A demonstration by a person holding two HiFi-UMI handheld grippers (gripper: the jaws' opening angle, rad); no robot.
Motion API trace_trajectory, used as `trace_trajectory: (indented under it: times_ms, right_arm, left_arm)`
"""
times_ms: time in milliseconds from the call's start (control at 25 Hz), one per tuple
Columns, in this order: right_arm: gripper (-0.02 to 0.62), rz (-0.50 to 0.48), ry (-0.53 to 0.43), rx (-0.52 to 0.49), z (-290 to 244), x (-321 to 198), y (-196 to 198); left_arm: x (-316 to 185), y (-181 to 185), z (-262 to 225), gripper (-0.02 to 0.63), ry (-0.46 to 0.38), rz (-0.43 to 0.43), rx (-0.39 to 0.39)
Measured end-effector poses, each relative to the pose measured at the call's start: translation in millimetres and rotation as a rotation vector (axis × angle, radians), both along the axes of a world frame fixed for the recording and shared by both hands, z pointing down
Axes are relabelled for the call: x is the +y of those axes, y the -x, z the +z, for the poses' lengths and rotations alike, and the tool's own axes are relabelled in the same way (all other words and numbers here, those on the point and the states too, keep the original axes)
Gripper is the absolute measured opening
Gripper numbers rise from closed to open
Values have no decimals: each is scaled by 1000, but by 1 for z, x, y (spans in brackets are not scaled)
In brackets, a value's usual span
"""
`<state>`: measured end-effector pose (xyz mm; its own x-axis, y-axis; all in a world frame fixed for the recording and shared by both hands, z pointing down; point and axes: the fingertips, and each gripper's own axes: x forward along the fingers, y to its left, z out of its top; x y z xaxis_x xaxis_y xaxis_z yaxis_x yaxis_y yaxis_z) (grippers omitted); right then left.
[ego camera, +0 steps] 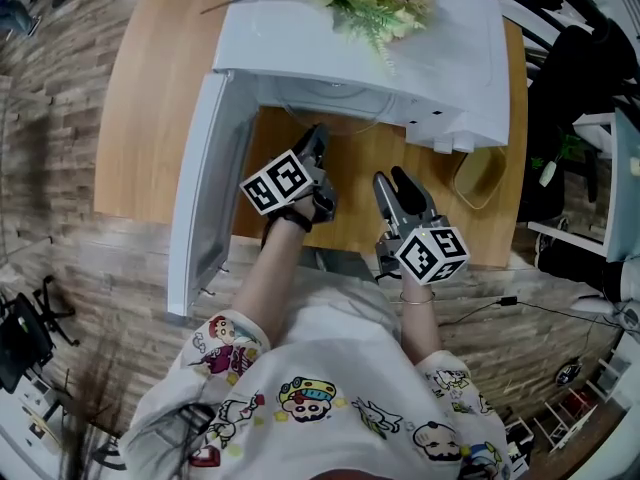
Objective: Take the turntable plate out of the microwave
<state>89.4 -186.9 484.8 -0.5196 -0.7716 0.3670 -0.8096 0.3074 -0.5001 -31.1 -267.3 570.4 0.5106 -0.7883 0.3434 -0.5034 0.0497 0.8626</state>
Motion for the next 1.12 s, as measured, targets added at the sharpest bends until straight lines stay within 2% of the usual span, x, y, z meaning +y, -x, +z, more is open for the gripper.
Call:
trace_trajectory:
  times_ms: [320, 720, 1120]
  right_arm:
    - [175, -16, 25, -22, 9, -1, 4]
    - [175, -46, 106, -92, 42, -14, 21]
    - [175, -46, 191, -150, 74, -34, 35]
  left_arm:
    - [16, 1, -1, 61, 25, -10, 16]
    - [38, 2, -1, 60, 40, -21, 34]
    - [39, 3, -2, 76, 17, -24, 45]
